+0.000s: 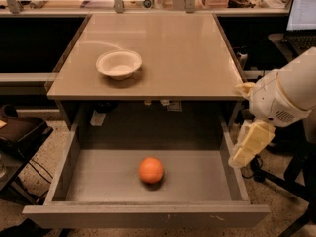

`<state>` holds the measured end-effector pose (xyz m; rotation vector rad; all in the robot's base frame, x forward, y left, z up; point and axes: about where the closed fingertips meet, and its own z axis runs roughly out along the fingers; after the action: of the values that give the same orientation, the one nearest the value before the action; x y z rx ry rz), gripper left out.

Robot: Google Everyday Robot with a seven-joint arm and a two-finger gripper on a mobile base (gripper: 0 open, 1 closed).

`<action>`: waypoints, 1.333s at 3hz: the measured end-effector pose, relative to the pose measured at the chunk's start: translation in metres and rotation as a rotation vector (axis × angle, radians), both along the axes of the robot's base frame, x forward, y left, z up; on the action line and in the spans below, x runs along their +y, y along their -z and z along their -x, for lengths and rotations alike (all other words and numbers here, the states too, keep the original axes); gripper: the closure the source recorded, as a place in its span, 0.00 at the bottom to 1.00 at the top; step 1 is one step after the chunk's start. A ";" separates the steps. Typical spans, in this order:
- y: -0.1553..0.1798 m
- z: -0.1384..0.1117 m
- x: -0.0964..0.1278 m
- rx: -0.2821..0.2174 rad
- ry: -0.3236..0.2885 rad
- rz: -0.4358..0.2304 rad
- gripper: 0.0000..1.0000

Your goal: Pick orange from top drawer and place on counter

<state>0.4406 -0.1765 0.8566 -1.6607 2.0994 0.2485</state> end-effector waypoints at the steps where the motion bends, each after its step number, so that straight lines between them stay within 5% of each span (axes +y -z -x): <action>1: -0.001 0.000 0.001 -0.002 0.000 0.000 0.00; 4: -0.033 -0.017 0.065 -0.172 0.050 -0.330 0.00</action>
Offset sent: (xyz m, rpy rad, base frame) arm 0.0074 0.0332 0.0116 0.2695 -0.1185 -0.0145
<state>0.4581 -0.1112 0.8895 -1.3833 1.8544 0.3983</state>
